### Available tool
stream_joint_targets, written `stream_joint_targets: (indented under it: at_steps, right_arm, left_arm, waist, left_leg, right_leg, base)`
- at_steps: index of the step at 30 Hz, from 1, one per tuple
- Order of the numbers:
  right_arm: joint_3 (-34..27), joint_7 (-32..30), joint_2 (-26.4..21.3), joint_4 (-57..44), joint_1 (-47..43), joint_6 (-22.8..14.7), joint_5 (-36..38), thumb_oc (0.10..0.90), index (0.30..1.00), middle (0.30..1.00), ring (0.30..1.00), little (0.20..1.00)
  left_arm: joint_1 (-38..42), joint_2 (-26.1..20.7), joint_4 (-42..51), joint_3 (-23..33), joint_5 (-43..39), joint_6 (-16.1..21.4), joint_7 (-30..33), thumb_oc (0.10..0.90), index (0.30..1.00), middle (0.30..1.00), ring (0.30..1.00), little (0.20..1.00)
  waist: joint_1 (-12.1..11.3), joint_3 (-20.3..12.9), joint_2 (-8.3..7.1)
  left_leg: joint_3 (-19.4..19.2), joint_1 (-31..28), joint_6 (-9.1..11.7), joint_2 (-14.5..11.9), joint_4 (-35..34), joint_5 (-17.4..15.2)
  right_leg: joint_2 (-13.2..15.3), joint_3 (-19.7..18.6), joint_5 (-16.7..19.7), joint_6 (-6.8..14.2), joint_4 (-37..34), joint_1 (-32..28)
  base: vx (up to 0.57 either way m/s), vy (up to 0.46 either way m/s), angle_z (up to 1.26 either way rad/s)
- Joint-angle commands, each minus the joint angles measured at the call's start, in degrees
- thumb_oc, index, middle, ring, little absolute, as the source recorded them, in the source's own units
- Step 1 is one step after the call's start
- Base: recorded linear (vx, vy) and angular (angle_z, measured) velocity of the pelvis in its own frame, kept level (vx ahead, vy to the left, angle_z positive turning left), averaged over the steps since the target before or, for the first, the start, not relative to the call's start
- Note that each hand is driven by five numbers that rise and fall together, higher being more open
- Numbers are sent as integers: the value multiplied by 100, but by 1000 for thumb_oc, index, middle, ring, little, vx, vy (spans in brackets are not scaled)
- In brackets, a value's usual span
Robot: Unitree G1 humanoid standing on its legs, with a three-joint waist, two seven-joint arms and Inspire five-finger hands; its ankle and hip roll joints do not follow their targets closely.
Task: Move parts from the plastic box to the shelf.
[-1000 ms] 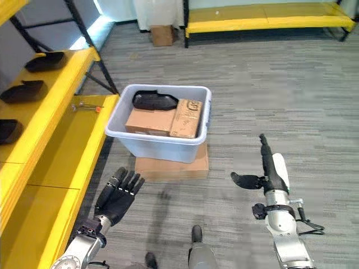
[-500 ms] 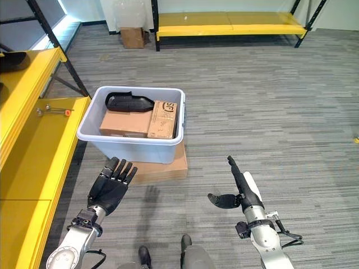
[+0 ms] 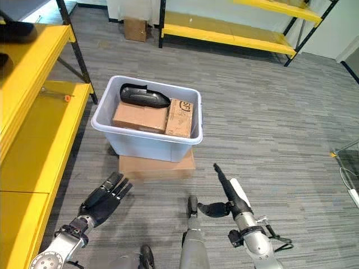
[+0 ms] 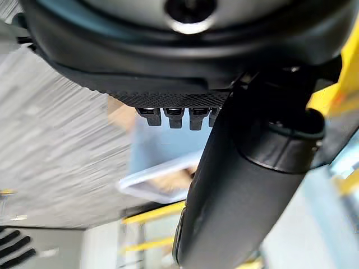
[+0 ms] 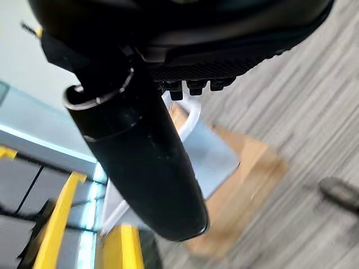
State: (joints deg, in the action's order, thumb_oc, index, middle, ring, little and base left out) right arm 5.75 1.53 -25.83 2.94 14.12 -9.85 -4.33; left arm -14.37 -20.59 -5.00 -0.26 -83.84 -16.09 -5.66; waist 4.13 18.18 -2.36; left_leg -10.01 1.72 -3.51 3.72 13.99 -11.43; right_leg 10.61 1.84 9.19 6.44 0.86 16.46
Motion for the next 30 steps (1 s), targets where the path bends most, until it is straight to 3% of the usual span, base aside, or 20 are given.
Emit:
stream_joint_targets:
  at_steps: [1, 2, 3, 4, 5, 6, 16, 17, 19, 20, 21, 26, 30]
  right_arm:
    - [-164, 335, -761, -860, -981, -538, 188, 900, 1000, 1000, 1000, 1000]
    - [-147, 439, -872, -913, -974, -543, 30, 900, 1000, 1000, 1000, 1000]
    - [-244, 329, -967, -867, -892, -322, 533, 900, 1000, 1000, 1000, 1000]
    - [-305, 622, -827, -624, -833, -546, 1304, 900, 1000, 1000, 1000, 1000]
    - [-299, 638, -787, -645, -819, -496, 1392, 900, 1000, 1000, 1000, 1000]
    - [-202, 761, -543, -600, -755, -377, 1803, 900, 1000, 1000, 1000, 1000]
    - [-77, 725, -208, -667, -561, -234, 1739, 900, 1000, 1000, 1000, 1000]
    - [-132, 990, 149, 25, -800, -637, 2958, 900, 1000, 1000, 1000, 1000]
    - [-148, 1069, 169, 32, -766, -664, 3011, 900, 1000, 1000, 1000, 1000]
    - [-174, 1131, 214, -80, -697, -604, 3061, 900, 1000, 1000, 1000, 1000]
    - [-160, 1084, 239, -167, -636, -573, 3024, 900, 1000, 1000, 1000, 1000]
    - [-43, 842, 324, 234, -853, -622, 2988, 900, 1000, 1000, 1000, 1000]
    - [-46, 729, 256, 186, -843, -420, 2823, 900, 1000, 1000, 1000, 1000]
  left_arm:
    - [4, 325, 1501, 270, -291, -35, -715, 900, 1000, 1000, 1000, 1000]
    - [62, 386, 1449, 269, -263, -126, -678, 900, 1000, 1000, 1000, 1000]
    - [347, 538, 1252, 166, -93, -444, -757, 900, 1000, 1000, 1000, 1000]
    - [501, 634, 1135, 13, 22, -414, -765, 900, 1000, 1000, 1000, 1000]
    - [497, 645, 1153, -7, 19, -385, -723, 900, 1000, 1000, 1000, 1000]
    - [513, 700, 1118, -72, 15, -191, -737, 900, 1000, 1000, 1000, 1000]
    - [422, 657, 1085, -85, 156, -119, -842, 900, 1000, 1000, 1000, 1000]
    - [1220, 1087, 55, -822, 653, 190, -920, 900, 1000, 1000, 1000, 1000]
    - [1170, 1035, 63, -802, 677, 281, -1015, 900, 1000, 1000, 1000, 1000]
    - [1112, 900, 119, -709, 594, 279, -1049, 900, 1000, 1000, 1000, 1000]
    - [1080, 887, 133, -641, 593, 242, -1091, 900, 1000, 1000, 1000, 1000]
    - [990, 1008, 84, -593, 737, 57, -1234, 900, 1000, 1000, 1000, 1000]
    - [902, 1046, 204, -540, 632, 67, -1000, 900, 1000, 1000, 1000, 1000]
  waist:
    - [103, -540, 58]
    - [145, -498, 92]
    - [257, -422, 158]
    - [283, -365, 264]
    - [285, -375, 259]
    - [339, -560, 247]
    - [365, -810, 165]
    - [322, -747, 178]
    - [311, -724, 199]
    - [314, -676, 136]
    - [340, -656, 112]
    - [158, -855, 98]
    - [135, -993, 74]
  left_leg:
    - [103, -1096, 740, -1417, -1487, 668]
    - [-122, -913, 792, -1651, -1179, 964]
    - [-742, -532, 983, -2035, -565, 1685]
    - [-962, -146, 882, -1439, -842, 1766]
    - [-975, -165, 870, -1431, -905, 1772]
    - [-1017, -490, 818, -1300, -1429, 1602]
    - [-1098, -897, 732, -1152, -1803, 1309]
    - [-517, -421, 238, -646, -1400, 1224]
    - [-622, -517, 294, -745, -1492, 1321]
    - [-629, -668, 342, -716, -1560, 1309]
    - [-573, -770, 316, -690, -1621, 1285]
    - [-462, -856, 423, -759, -1822, 1327]
    - [-526, -909, 468, -757, -1891, 1280]
  right_leg:
    - [175, 389, -353, 366, 446, -758]
    - [95, 546, -601, 165, 610, -875]
    - [-4, 978, -839, -66, 589, -1255]
    - [-143, 1102, -803, -132, 369, -1576]
    - [-148, 1109, -798, -139, 319, -1627]
    - [-166, 1077, -673, -79, -89, -1815]
    - [-173, 1037, -485, 45, -517, -2013]
    - [-328, 837, -1312, -68, 2646, -1364]
    - [-439, 1017, -1255, -139, 2074, -1409]
    - [-482, 1126, -1074, -72, 1289, -1482]
    - [-440, 991, -808, 45, 1219, -1350]
    - [-460, 987, -790, 33, 345, -1826]
    - [-449, 1003, -723, 13, -87, -2092]
  base:
    - [91, -767, 111]
    - [51, -765, 80]
    - [93, -681, 185]
    - [122, -467, 232]
    - [236, -99, 93]
    - [153, 60, -75]
    - [87, 20, -45]
    - [40, -33, 2]
    - [102, -131, 16]
    - [191, -191, 15]
    - [179, -215, -6]
    - [122, -150, -2]
    - [95, -29, -4]
